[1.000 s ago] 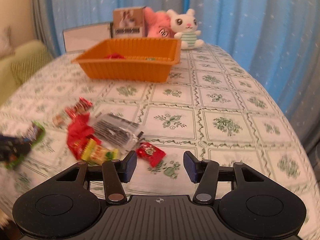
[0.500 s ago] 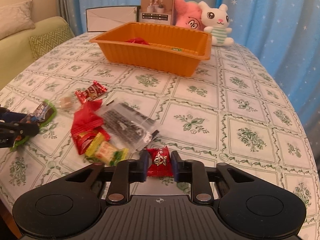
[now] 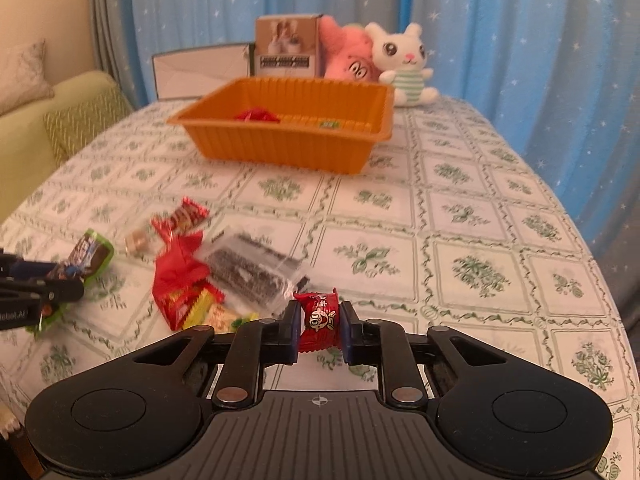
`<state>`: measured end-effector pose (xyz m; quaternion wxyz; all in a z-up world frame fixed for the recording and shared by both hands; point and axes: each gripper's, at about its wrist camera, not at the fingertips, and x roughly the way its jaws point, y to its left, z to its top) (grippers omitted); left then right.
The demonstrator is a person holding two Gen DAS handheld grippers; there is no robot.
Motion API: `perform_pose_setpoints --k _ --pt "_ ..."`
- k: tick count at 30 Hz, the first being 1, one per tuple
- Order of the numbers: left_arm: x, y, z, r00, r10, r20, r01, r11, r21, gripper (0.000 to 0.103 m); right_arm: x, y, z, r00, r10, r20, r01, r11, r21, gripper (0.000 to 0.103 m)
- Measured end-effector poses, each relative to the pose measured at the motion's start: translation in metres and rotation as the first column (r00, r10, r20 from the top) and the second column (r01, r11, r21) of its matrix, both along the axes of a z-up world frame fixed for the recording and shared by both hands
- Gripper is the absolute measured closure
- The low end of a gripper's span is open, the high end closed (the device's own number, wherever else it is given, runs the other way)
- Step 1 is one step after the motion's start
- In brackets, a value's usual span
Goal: Organize snacks
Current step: 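Carry the sausage pack with the left tool while the right tool carries the red candy to the tray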
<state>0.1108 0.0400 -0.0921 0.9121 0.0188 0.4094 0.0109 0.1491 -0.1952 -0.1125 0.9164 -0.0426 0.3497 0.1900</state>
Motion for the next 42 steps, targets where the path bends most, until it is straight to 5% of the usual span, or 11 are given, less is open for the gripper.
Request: perform_pose_setpoints --k 12,25,42 --pt "0.026 -0.010 0.036 0.997 -0.047 0.058 0.051 0.996 -0.070 0.077 0.006 0.004 0.038 0.996 -0.009 0.093 0.003 0.998 0.068 0.083" --pt "0.112 -0.013 0.080 0.979 -0.111 0.168 0.126 0.989 -0.079 0.077 0.073 0.018 0.070 0.985 -0.021 0.170 0.005 0.996 0.092 0.083" --pt "0.221 0.005 0.069 0.977 -0.091 0.191 0.110 0.990 -0.088 0.077 0.192 0.046 0.060 0.993 -0.063 0.104 0.046 0.987 0.151 0.083"
